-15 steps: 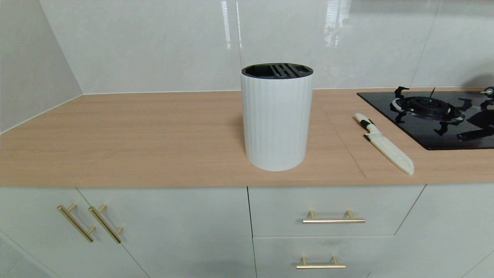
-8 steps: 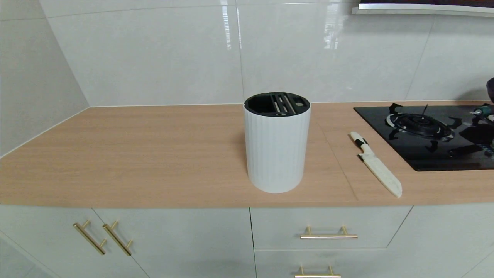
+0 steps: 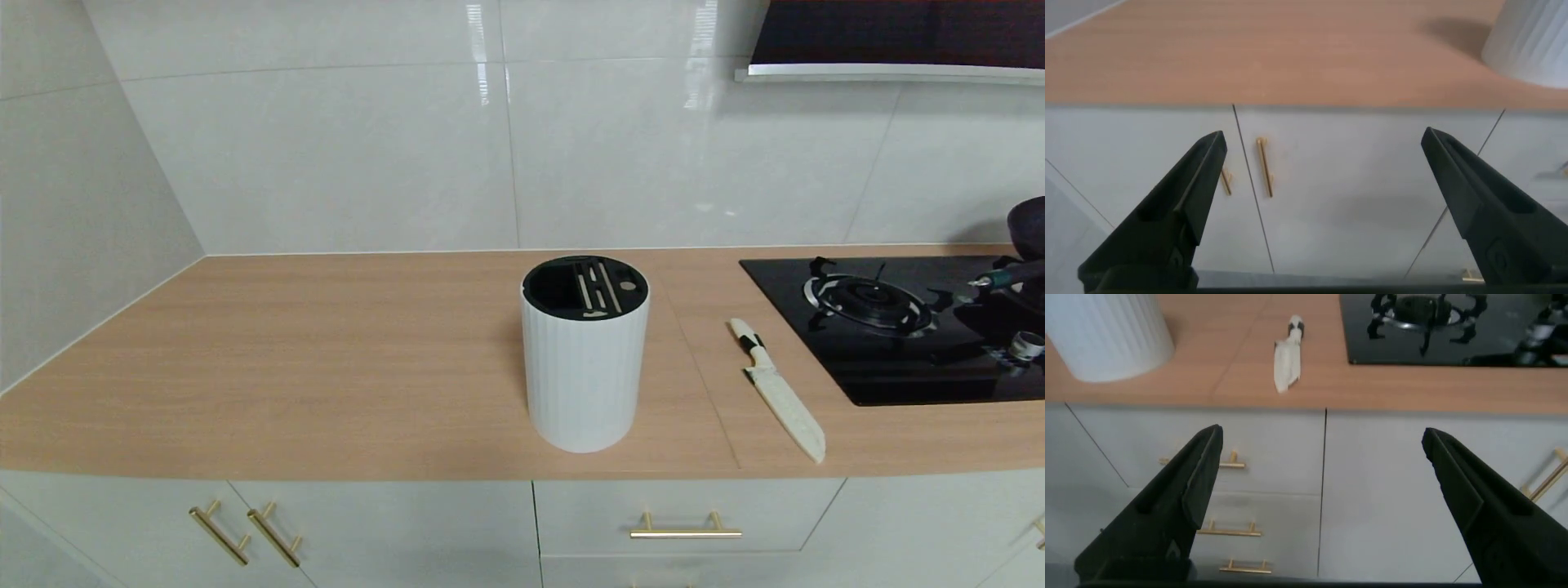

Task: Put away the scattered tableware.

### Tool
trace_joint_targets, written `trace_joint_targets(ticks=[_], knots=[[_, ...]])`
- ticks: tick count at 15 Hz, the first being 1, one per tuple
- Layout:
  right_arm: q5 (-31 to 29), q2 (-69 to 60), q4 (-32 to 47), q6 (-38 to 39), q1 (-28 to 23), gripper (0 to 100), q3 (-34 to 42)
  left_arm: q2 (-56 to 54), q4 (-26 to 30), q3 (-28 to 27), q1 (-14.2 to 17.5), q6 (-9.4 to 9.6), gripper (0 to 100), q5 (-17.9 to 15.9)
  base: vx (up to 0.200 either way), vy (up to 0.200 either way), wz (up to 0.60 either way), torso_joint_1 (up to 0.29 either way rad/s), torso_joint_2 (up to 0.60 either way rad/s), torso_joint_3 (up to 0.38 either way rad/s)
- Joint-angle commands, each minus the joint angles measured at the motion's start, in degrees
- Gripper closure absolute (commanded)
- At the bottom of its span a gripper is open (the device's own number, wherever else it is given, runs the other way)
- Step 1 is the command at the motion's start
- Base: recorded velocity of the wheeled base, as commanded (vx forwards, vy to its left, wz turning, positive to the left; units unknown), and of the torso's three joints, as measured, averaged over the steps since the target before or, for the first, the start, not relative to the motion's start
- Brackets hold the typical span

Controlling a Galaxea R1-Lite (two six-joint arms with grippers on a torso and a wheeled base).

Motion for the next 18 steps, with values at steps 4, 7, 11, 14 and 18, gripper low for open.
trace_joint_targets(ticks=[4, 7, 11, 14, 18], knots=[[0.0, 0.1, 0.0, 0.0, 0.0, 0, 0.0, 0.1, 0.0, 0.0, 0.0, -0.02, 0, 0.0, 0.000, 0.000, 0.00, 0.281, -0.58, -0.303], [0.0, 0.1, 0.0, 0.0, 0.0, 0, 0.0, 0.0, 0.0, 0.0, 0.0, -0.02, 0, 0.0, 0.000, 0.000, 0.00, 0.281, -0.59, -0.297], [0.0, 0.1, 0.0, 0.1, 0.0, 0, 0.0, 0.1, 0.0, 0.0, 0.0, -0.02, 0, 0.0, 0.000, 0.000, 0.00, 0.205, -0.41, -0.214], [0.0, 0.1, 0.0, 0.1, 0.0, 0, 0.0, 0.1, 0.0, 0.0, 0.0, -0.02, 0, 0.0, 0.000, 0.000, 0.00, 0.036, -0.08, -0.039], [0.0, 0.2, 0.0, 0.0, 0.0, 0, 0.0, 0.1, 0.0, 0.0, 0.0, -0.02, 0, 0.0, 0.000, 0.000, 0.00, 0.000, 0.00, 0.000]])
